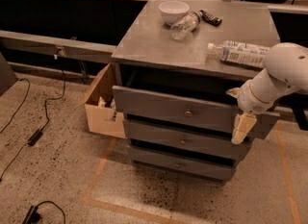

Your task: Open top drawer

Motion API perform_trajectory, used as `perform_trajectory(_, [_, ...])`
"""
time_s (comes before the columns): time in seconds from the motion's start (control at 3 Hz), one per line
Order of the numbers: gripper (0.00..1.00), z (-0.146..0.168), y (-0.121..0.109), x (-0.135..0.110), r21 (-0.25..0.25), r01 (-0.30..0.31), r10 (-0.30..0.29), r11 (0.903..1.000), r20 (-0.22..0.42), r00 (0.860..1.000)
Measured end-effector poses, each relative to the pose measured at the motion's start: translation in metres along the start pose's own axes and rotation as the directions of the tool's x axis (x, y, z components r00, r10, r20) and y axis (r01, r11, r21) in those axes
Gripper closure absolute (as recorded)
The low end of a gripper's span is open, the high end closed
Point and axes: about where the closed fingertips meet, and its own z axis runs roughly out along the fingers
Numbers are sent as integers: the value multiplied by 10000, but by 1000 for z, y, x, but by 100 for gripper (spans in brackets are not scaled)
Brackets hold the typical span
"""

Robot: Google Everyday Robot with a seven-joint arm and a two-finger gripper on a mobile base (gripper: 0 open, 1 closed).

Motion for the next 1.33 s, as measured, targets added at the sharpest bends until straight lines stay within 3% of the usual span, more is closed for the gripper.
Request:
perform_trajectory(0.33, [0, 17, -18, 5, -186, 73, -71, 9998, 92, 9999])
perform_trajectory(0.67, [15, 30, -31, 9, -284, 62, -57, 9996, 165, 9998])
perform_trajectory(1.0, [39, 36, -31, 13, -467, 182, -168, 9987, 315, 9994])
perform_trajectory(1.33, [62, 26, -5, 12, -823, 57, -16, 9966, 499, 9988])
